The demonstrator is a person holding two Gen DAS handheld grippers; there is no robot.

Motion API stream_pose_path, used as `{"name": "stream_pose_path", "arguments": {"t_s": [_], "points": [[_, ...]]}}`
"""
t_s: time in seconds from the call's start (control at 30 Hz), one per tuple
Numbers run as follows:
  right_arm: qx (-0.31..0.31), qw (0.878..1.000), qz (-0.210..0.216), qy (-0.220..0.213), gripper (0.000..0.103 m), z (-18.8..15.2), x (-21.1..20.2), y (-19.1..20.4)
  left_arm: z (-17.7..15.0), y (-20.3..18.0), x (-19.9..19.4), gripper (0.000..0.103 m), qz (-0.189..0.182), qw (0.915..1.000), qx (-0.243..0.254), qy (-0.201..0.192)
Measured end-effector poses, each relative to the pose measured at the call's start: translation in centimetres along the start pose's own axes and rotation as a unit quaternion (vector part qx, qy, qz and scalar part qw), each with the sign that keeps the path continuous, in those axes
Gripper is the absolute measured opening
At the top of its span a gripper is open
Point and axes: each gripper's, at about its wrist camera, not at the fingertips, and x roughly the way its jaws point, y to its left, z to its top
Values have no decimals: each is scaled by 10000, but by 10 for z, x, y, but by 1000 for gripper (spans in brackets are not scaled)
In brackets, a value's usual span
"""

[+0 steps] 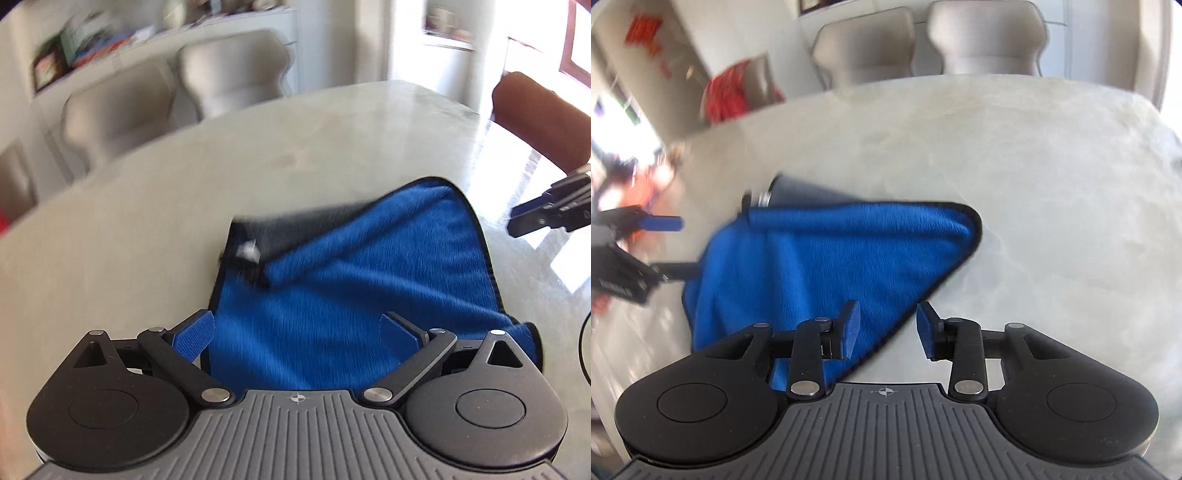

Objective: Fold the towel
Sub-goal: 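Lift and stretch the towel between both grippers, then lay it flat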

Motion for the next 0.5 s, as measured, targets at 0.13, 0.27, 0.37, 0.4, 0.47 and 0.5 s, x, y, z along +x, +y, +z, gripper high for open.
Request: {"name": "stream_pose_path", "arguments": {"t_s": [0.13,0.27,0.37,0.4,0.47,0.5], "points": [[224,9997,-33,11,39,3,14,-4,15,0,23,89,-192,9956,906,-152],[313,9995,-58,40,41,2,16,-10,18,-4,43,73,-585,9849,1626,49],[360,9993,-75,50,43,-2,19,-17,16,-5,66,67,-639,9770,1980,469],[380,9992,-88,50,43,-2,20,-19,15,-5,72,66,-646,9758,2013,562],[460,9989,-91,23,44,-2,23,-23,16,-2,80,66,-781,9730,2052,710],[514,9986,-76,4,45,-2,25,-24,17,-1,82,64,-866,9719,2057,751]]}}
